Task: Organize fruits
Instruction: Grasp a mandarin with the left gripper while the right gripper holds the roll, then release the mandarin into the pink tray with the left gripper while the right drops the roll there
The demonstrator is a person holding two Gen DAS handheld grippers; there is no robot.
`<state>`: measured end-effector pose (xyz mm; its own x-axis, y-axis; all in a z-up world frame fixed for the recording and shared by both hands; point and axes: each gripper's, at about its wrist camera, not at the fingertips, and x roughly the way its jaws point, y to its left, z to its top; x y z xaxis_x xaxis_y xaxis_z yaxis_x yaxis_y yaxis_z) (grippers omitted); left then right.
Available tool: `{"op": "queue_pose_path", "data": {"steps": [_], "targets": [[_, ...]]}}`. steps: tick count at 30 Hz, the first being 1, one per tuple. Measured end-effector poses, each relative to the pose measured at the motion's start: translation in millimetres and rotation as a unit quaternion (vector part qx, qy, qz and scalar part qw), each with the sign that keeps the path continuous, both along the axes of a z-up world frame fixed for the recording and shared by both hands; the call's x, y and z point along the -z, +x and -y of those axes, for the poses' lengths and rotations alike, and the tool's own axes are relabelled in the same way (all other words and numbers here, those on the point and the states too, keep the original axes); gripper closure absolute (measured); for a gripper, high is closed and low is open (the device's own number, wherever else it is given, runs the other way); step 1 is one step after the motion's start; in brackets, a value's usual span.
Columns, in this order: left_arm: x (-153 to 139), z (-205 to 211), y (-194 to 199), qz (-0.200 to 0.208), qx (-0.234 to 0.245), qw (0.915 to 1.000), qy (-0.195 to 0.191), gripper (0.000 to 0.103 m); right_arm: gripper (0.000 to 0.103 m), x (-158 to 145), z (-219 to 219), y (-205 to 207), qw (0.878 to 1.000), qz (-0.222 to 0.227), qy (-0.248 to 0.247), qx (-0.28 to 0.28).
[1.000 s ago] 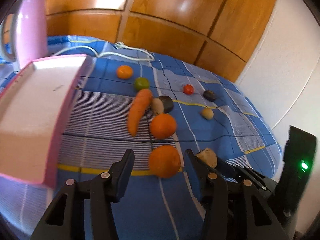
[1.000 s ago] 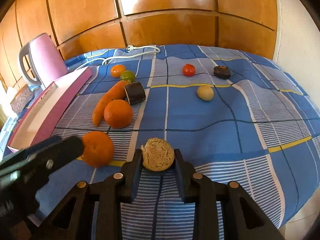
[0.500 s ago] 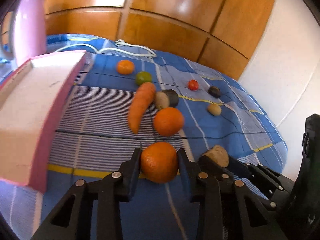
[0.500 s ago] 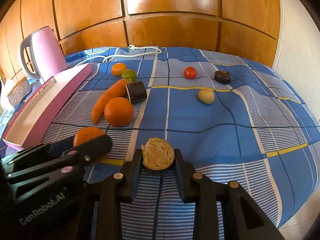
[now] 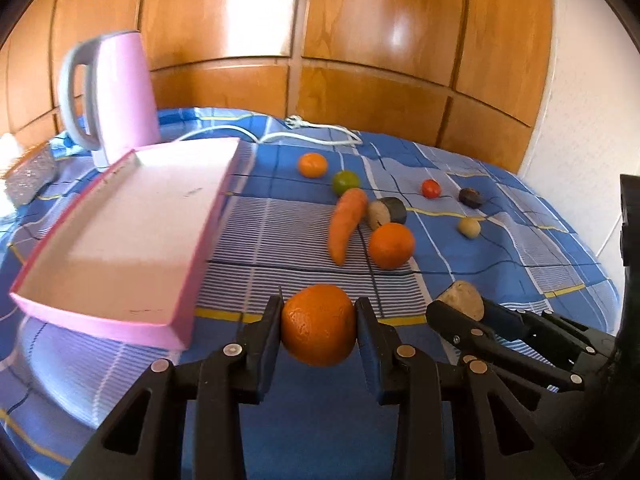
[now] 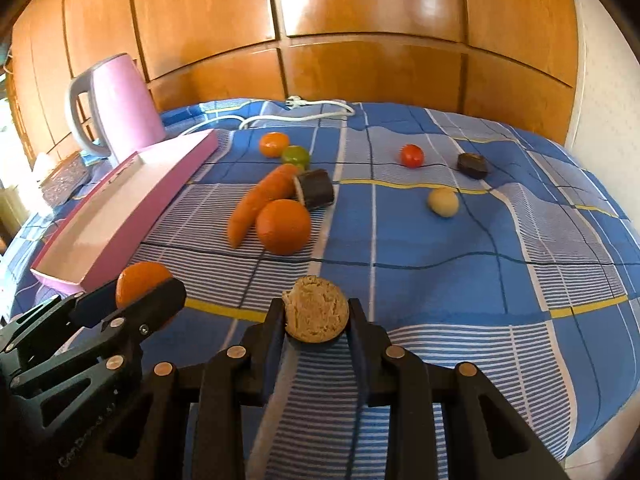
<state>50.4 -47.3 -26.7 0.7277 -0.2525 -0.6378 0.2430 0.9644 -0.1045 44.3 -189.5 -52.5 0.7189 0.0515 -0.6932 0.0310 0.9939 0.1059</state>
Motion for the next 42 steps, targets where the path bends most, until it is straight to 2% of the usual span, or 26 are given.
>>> {"op": "queue_pose_path", "data": {"steps": [7, 17, 23, 29, 39, 42], "targets": [[-14, -19, -14, 0.025, -0.043, 0.9987, -0.006, 0.067, 0.072, -9, -16, -8, 0.999, 0.021, -0.007, -0.026], [-24, -41, -19, 0.038, -0.084, 0.9956, -0.018, 0.067, 0.073, -13, -34, -9, 0.998, 0.026, -0.016, -0.049], [-33, -56, -18, 0.052, -0.11, 0.9923, -0.026, 0.067, 0.073, -27, -47, -5, 0.997, 0.043, -0.016, -0.068], [-44, -84, -6, 0.059, -0.156, 0.9852, -0.039, 0.067, 0.073, -43, -61, 7, 0.994, 0.053, -0.007, -0.094], [-39, -136, 32, 0.028, -0.236, 0.97, -0.052, 0.066, 0.072, -66, -112, 43, 0.986, 0.06, 0.017, -0.158], [-37, -146, 39, 0.023, -0.255, 0.9649, -0.056, 0.055, 0.072, -68, -127, 58, 0.982, 0.057, 0.026, -0.176]]}}
